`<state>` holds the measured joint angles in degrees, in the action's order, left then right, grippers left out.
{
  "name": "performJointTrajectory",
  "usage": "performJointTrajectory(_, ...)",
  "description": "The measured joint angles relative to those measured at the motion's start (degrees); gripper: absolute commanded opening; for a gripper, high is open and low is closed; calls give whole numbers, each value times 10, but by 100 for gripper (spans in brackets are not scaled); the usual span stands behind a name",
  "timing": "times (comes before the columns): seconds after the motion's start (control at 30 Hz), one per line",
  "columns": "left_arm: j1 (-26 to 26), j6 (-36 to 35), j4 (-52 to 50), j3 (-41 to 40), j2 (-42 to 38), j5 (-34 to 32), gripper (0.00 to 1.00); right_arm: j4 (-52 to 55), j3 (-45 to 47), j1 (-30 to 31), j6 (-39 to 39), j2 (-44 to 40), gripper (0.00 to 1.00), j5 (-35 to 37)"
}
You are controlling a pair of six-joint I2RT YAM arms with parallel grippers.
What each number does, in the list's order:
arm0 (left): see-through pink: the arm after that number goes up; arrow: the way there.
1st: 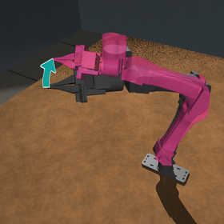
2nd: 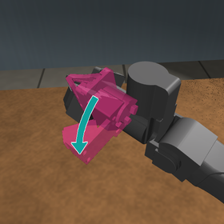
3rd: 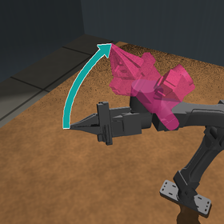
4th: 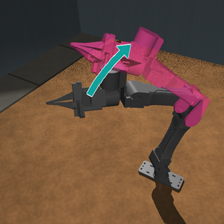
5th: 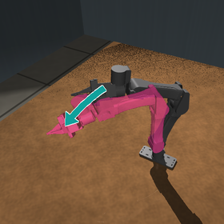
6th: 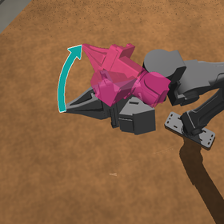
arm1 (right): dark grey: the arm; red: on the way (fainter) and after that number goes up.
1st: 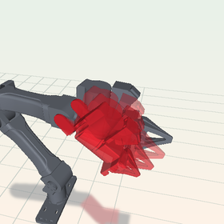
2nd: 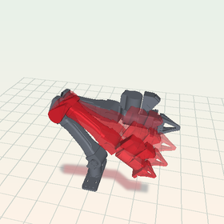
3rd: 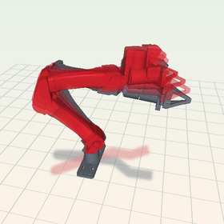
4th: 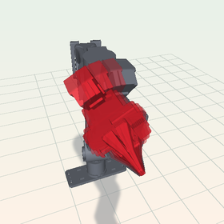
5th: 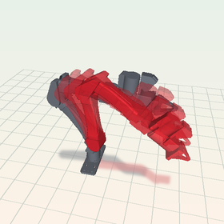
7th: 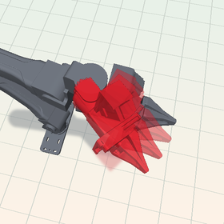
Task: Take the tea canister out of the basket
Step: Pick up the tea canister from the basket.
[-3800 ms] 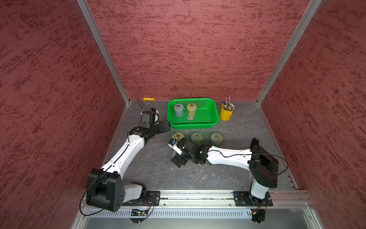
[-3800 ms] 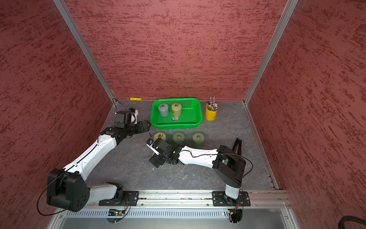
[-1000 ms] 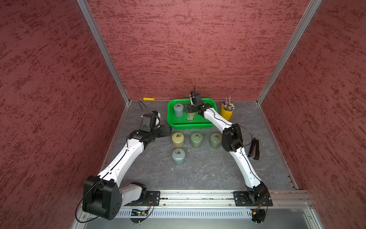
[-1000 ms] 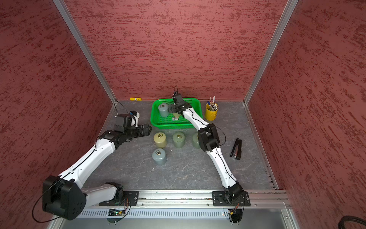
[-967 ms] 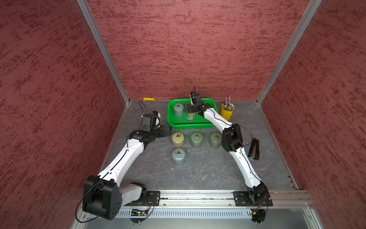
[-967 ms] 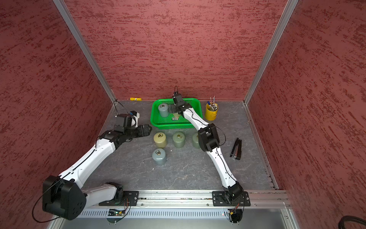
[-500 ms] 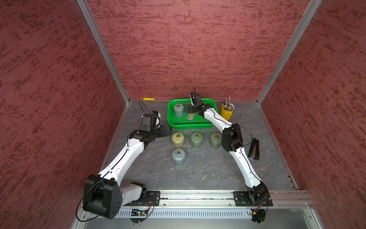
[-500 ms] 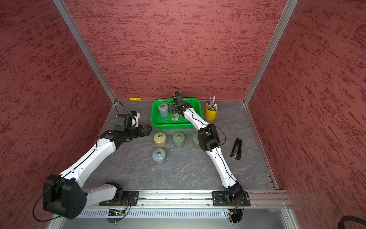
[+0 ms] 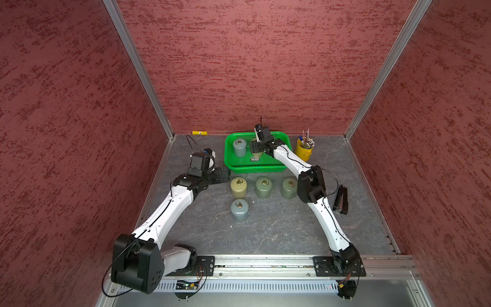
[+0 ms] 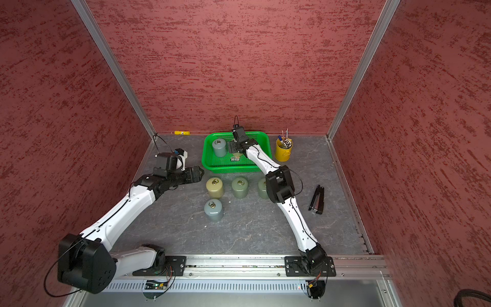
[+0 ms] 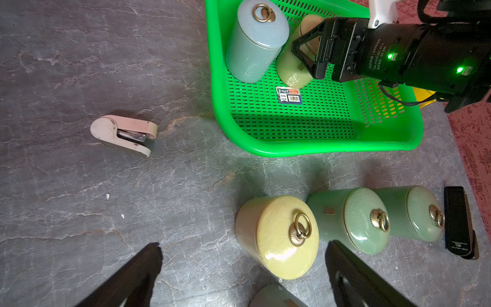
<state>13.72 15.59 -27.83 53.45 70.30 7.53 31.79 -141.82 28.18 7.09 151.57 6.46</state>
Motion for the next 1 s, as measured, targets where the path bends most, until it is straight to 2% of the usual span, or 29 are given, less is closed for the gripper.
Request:
performJointTrajectory(0.1,0,0,0,0,0,0,100,0,1,0,0,0,70,-3)
performJointTrajectory(0.2,0,0,0,0,0,0,100,-16,25,0,-1,-10,58,-7)
performJointTrajectory(0.43,0,0,0,0,-1,0,100,-55,141,-1,-3,-77,42,-21)
performJointTrajectory(0.57,0,0,0,0,-2,0,100,-63,210,-1,-6,-122,20,-31)
performJointTrajectory(0.77,0,0,0,0,-2,2,100,-66,301,-1,-9,-189,5,-43)
performJointTrajectory(1.0,0,0,0,0,-2,6,100,-70,368,0,-16,-260,5,-55)
